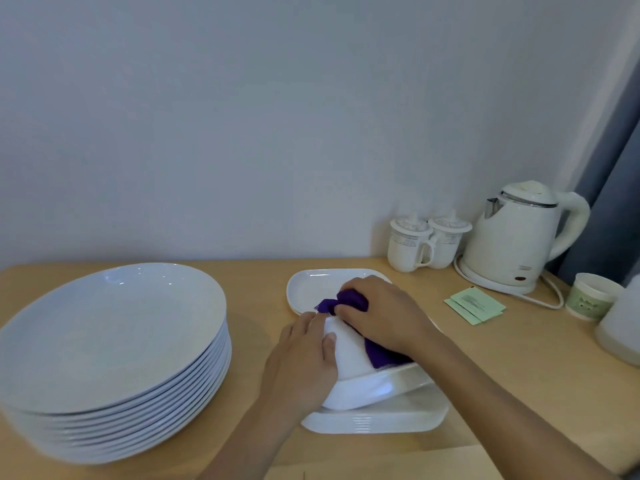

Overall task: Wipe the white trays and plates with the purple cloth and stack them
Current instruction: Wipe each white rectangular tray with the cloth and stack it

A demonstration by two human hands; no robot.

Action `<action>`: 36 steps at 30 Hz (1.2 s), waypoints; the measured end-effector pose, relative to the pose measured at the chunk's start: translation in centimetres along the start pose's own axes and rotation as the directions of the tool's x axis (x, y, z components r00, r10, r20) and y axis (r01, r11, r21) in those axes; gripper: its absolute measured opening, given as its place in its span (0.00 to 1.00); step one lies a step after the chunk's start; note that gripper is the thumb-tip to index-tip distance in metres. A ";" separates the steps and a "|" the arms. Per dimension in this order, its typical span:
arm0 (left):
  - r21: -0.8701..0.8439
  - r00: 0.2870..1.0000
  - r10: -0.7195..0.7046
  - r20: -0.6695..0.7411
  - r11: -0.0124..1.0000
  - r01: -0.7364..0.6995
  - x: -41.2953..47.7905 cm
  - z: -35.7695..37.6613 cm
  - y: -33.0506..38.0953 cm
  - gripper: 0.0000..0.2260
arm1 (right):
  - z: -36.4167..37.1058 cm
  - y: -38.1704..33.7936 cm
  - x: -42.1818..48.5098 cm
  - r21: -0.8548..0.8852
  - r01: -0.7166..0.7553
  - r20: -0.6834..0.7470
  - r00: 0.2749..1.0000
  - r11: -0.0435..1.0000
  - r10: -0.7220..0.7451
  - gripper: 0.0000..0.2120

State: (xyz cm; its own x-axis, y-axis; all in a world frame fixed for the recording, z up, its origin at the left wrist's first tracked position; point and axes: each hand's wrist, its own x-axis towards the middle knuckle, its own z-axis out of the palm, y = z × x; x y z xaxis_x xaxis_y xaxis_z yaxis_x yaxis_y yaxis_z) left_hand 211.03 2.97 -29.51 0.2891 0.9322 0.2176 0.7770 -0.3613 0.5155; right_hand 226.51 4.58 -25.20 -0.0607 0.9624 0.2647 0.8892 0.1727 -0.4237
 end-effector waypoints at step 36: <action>-0.015 0.997 -0.058 -0.057 0.998 0.058 -0.4 0.2 0.1 0.19 | 2.6 0.9 -1.4 -0.038 0.033 -0.209 0.977 0.999 -0.040 0.12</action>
State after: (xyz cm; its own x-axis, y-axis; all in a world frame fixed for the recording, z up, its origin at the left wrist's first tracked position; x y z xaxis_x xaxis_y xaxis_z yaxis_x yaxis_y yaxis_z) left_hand 211.12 2.61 -29.73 0.2110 0.9491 0.2339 0.7840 -0.3072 0.5394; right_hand 226.22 3.90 -28.18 0.0001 0.8895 0.4570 0.9031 0.1962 -0.3819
